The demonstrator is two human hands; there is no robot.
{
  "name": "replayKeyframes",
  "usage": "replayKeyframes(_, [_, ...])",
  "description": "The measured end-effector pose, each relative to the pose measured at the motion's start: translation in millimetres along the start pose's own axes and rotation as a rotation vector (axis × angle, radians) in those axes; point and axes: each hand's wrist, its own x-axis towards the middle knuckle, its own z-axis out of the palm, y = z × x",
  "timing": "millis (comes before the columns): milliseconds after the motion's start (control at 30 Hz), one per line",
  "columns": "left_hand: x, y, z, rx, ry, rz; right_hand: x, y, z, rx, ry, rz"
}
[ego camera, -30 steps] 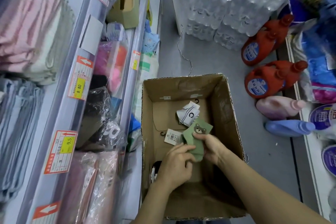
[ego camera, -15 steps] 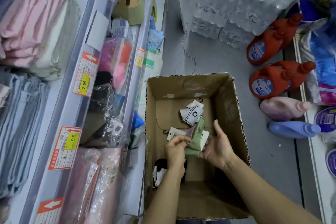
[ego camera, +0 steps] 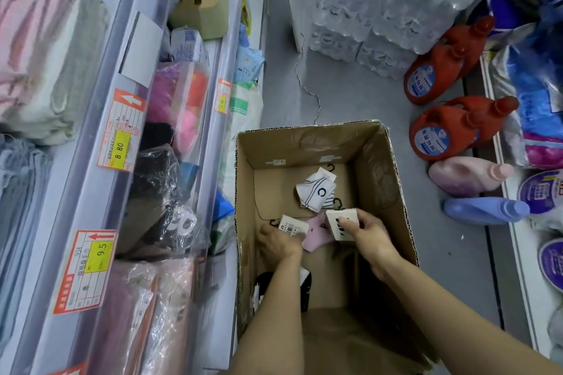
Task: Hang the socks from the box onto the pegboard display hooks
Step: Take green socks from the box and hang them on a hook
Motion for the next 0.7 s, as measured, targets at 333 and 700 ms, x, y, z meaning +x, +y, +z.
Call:
replayKeyframes(333, [-10.4, 3.5, -9.6, -0.322, -0.029, 0.056, -17.3, -13.0, -0.1, 0.111, 0.016, -0.044])
replayKeyframes(700, [-113.9, 26.1, -108.4, -1.048, -0.14, 0.284, -72.6, -82.5, -6.3, 0.16, -0.143, -0.25])
